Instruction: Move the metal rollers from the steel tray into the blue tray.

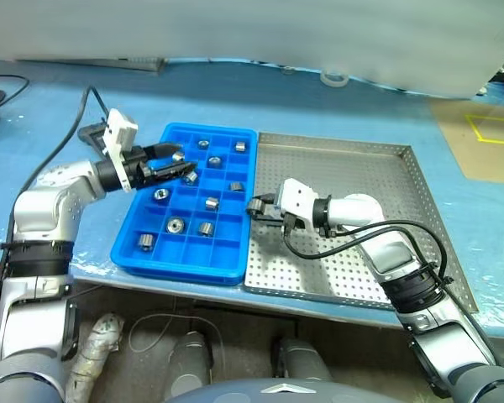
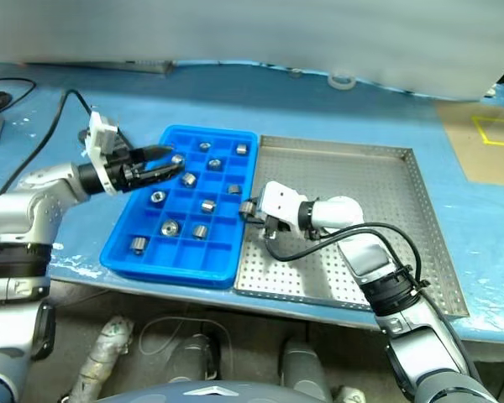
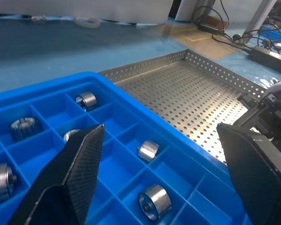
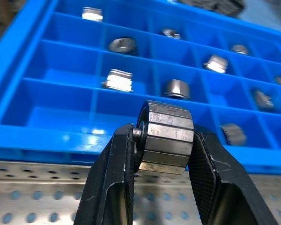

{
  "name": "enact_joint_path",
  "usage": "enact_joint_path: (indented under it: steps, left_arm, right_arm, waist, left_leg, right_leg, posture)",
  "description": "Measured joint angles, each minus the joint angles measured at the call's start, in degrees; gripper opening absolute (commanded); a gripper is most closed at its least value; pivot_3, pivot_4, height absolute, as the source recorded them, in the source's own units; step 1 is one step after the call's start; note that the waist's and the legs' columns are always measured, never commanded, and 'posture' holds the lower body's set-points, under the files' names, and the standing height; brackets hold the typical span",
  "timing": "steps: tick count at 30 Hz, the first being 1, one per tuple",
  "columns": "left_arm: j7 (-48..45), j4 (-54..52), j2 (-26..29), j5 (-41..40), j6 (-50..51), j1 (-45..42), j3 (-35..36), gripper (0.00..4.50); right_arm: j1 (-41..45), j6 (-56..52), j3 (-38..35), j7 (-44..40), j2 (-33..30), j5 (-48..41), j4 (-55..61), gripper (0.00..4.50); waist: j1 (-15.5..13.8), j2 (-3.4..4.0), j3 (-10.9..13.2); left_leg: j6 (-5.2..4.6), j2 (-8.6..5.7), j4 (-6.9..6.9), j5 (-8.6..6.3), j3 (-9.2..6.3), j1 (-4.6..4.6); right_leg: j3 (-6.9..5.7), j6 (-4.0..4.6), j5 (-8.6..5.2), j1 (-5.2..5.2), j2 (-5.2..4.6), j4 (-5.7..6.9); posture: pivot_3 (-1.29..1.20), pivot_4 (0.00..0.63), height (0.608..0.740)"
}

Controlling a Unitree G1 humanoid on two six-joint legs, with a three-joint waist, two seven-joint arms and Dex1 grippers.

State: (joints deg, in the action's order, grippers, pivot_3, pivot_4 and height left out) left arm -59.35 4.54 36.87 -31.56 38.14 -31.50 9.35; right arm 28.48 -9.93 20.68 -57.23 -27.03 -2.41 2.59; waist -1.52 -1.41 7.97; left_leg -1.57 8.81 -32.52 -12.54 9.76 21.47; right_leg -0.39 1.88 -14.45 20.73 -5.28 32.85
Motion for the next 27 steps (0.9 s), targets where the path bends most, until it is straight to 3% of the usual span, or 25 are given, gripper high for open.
enact_joint_path:
  steps: [10, 18, 27]
  left_arm:
    - [5.0, -7.2, 1.5, -3.6, 4.9, 7.0, 3.1, 4.05]
    - [7.8, -9.4, 0.0, -5.4, 5.0, 7.4, 3.1, 4.05]
    - [8.4, -8.7, -0.4, -5.4, 4.9, 7.1, 2.3, 4.05]
  right_arm:
    - [3.3, 7.0, 4.0, -5.0, 3.4, 0.9, -4.6, 1.2]
    - [5.4, 10.5, 5.0, -5.5, 3.9, 3.0, -9.7, 1.2]
    - [3.7, 0.1, 4.8, -8.3, 5.0, -1.8, -6.8, 1.2]
  waist:
    - [-1.3, -0.11, 0.0]
    - [-1.8, -0.17, -0.1]
    - [-1.7, -0.16, -0.1]
  left_leg:
    - [0.19, 0.09, 0.01, 0.14, -0.06, -0.29]
    - [0.21, 0.08, 0.03, 0.17, -0.17, -0.27]
    - [0.32, 0.09, 0.12, 0.23, -0.47, -0.26]
  right_leg:
    - [-0.17, 0.22, -0.13, -0.27, -0.03, -0.04]
    - [-0.33, 0.07, -0.04, -0.32, 0.0, -0.02]
    - [-0.72, 0.07, -0.04, -0.43, -0.01, -0.05]
  posture:
    - [0.09, 0.15, 0.74]
    - [0.09, 0.15, 0.74]
    - [0.08, 0.15, 0.74]
